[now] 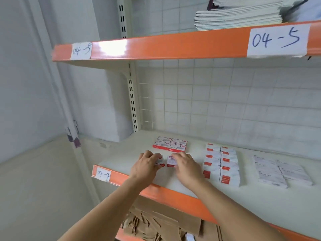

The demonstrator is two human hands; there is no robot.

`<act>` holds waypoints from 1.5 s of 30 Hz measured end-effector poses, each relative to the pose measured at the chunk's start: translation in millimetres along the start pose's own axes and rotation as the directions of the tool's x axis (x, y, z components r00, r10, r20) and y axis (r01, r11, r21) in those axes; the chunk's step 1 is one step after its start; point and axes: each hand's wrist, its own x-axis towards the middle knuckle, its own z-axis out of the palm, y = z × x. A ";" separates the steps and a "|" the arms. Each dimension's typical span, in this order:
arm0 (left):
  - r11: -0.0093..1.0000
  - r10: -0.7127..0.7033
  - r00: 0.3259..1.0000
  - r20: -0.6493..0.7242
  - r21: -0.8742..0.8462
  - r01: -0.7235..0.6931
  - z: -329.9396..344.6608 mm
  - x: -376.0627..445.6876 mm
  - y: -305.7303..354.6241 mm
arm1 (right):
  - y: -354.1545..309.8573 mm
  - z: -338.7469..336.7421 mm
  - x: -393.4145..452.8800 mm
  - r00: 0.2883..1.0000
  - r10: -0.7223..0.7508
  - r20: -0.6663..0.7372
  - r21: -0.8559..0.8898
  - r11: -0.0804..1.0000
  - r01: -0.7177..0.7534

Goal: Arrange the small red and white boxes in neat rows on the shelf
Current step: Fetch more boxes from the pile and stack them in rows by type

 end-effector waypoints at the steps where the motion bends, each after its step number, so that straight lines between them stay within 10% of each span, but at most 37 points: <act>1: 1.000 0.020 1.000 0.023 -0.006 -0.019 1.5 6.3 -3.8 | -1.1 2.3 1.8 1.000 0.016 -0.004 -0.005 1.000 -0.016; 45: 0.922 0.344 0.938 -0.031 -0.175 -0.344 24.4 68.2 -48.8 | -13.1 15.4 18.1 0.852 0.430 -0.297 0.007 0.894 -0.449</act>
